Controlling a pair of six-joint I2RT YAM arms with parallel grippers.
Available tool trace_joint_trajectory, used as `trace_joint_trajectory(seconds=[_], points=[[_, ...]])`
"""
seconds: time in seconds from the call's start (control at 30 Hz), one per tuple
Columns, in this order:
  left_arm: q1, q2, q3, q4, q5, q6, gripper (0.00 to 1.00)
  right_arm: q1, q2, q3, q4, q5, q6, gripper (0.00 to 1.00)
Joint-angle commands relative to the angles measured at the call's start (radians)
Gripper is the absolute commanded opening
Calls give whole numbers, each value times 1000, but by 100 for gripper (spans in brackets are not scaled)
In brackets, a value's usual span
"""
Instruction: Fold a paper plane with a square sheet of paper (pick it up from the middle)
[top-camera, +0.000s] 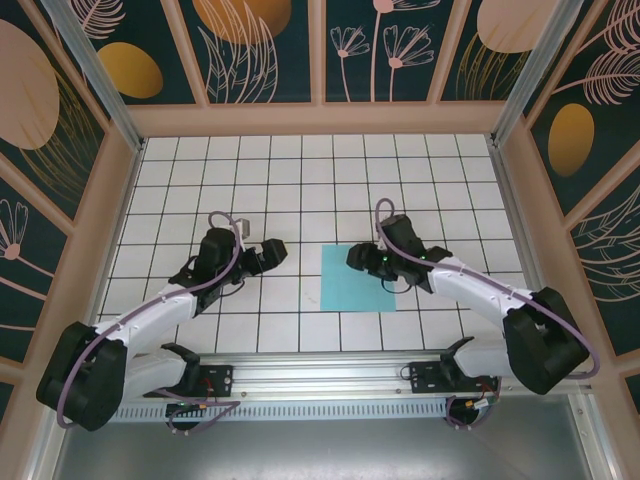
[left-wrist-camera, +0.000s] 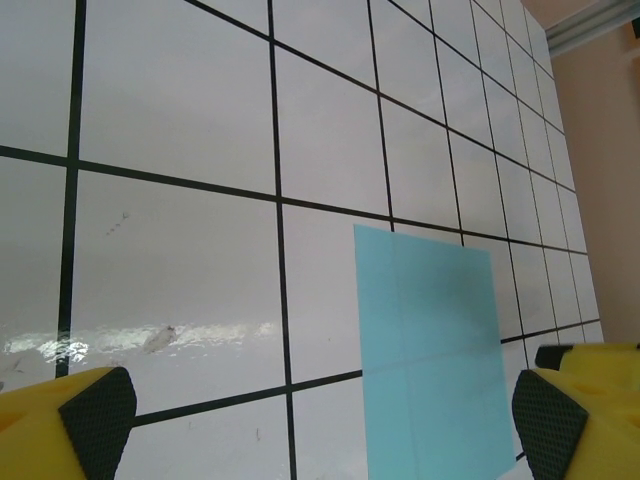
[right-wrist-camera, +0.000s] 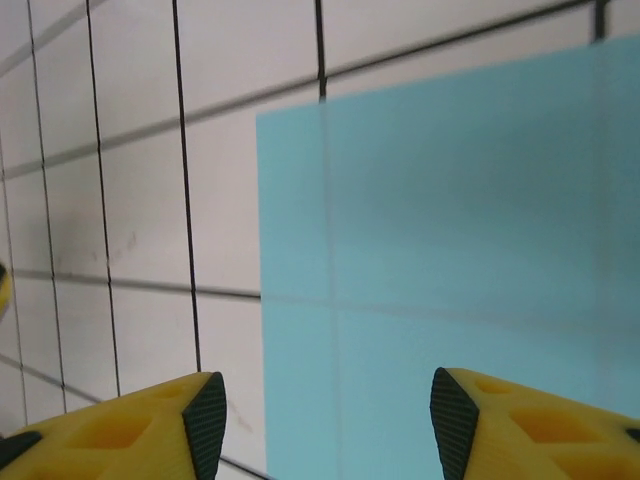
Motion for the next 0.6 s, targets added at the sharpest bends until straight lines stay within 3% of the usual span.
trace_joint_trajectory(seconds=[0.0,0.57], points=[[-4,5,11,28,-50,-22,98,38,25,-19,-66,-34,-33,59],[-5,-93,60,-74,-243,50,99,58,329,125,-86,62,-77,55]])
